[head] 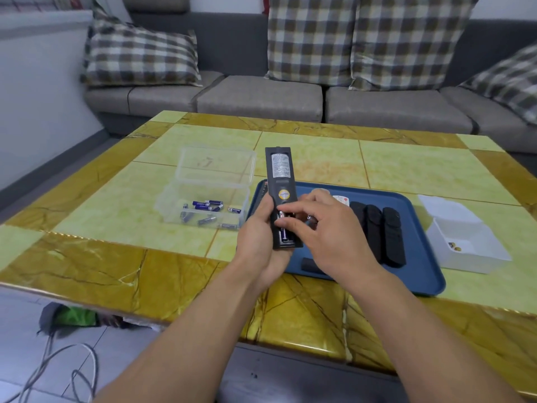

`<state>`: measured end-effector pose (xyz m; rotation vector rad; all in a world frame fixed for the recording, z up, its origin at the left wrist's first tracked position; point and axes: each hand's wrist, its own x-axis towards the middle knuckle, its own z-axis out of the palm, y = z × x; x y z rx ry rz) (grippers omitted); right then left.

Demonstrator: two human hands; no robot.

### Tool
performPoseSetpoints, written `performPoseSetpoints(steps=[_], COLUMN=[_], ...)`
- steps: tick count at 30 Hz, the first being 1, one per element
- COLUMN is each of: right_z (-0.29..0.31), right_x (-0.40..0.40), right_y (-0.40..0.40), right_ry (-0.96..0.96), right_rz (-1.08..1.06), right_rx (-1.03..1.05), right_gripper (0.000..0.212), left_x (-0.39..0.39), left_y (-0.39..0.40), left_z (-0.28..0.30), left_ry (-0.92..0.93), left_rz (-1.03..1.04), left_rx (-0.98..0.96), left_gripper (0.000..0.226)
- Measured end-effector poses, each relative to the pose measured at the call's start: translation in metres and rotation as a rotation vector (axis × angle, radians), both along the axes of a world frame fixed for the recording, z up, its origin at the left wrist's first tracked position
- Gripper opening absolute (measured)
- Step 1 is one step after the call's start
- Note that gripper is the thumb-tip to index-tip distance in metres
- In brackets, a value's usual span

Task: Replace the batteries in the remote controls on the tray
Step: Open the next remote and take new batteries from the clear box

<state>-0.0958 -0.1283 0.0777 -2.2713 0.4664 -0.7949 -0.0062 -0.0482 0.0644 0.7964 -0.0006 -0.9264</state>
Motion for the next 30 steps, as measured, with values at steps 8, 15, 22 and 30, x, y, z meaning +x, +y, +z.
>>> performPoseSetpoints(steps=[8, 15, 22, 30], right_z=[-0.015, 0.011, 0.009, 0.012], right_x=[0.001, -0.008, -0.009, -0.011], right_y=[0.018, -0.006, -0.007, -0.006], right_ry=[0.064, -0.053, -0.046, -0.113], right_rz=[-0.103, -0.126, 0.033, 0.122], right_rx=[-0.363, 0.606, 0.841, 0.553], right_gripper=[0.028, 0.019, 0.030, 0.010], left_x=[0.004, 0.008, 0.015, 0.011], left_y=[0.001, 0.003, 0.003, -0.002], left_z=[-0.008, -0.019, -0.016, -0.014], left_ry=[0.080, -0.192, -0.249, -0.245], left_rz=[0.017, 0.026, -0.005, -0.033], left_rx=[-0.007, 0.061, 0.079, 0.039], left_gripper=[0.051, 0.040, 0.036, 0.037])
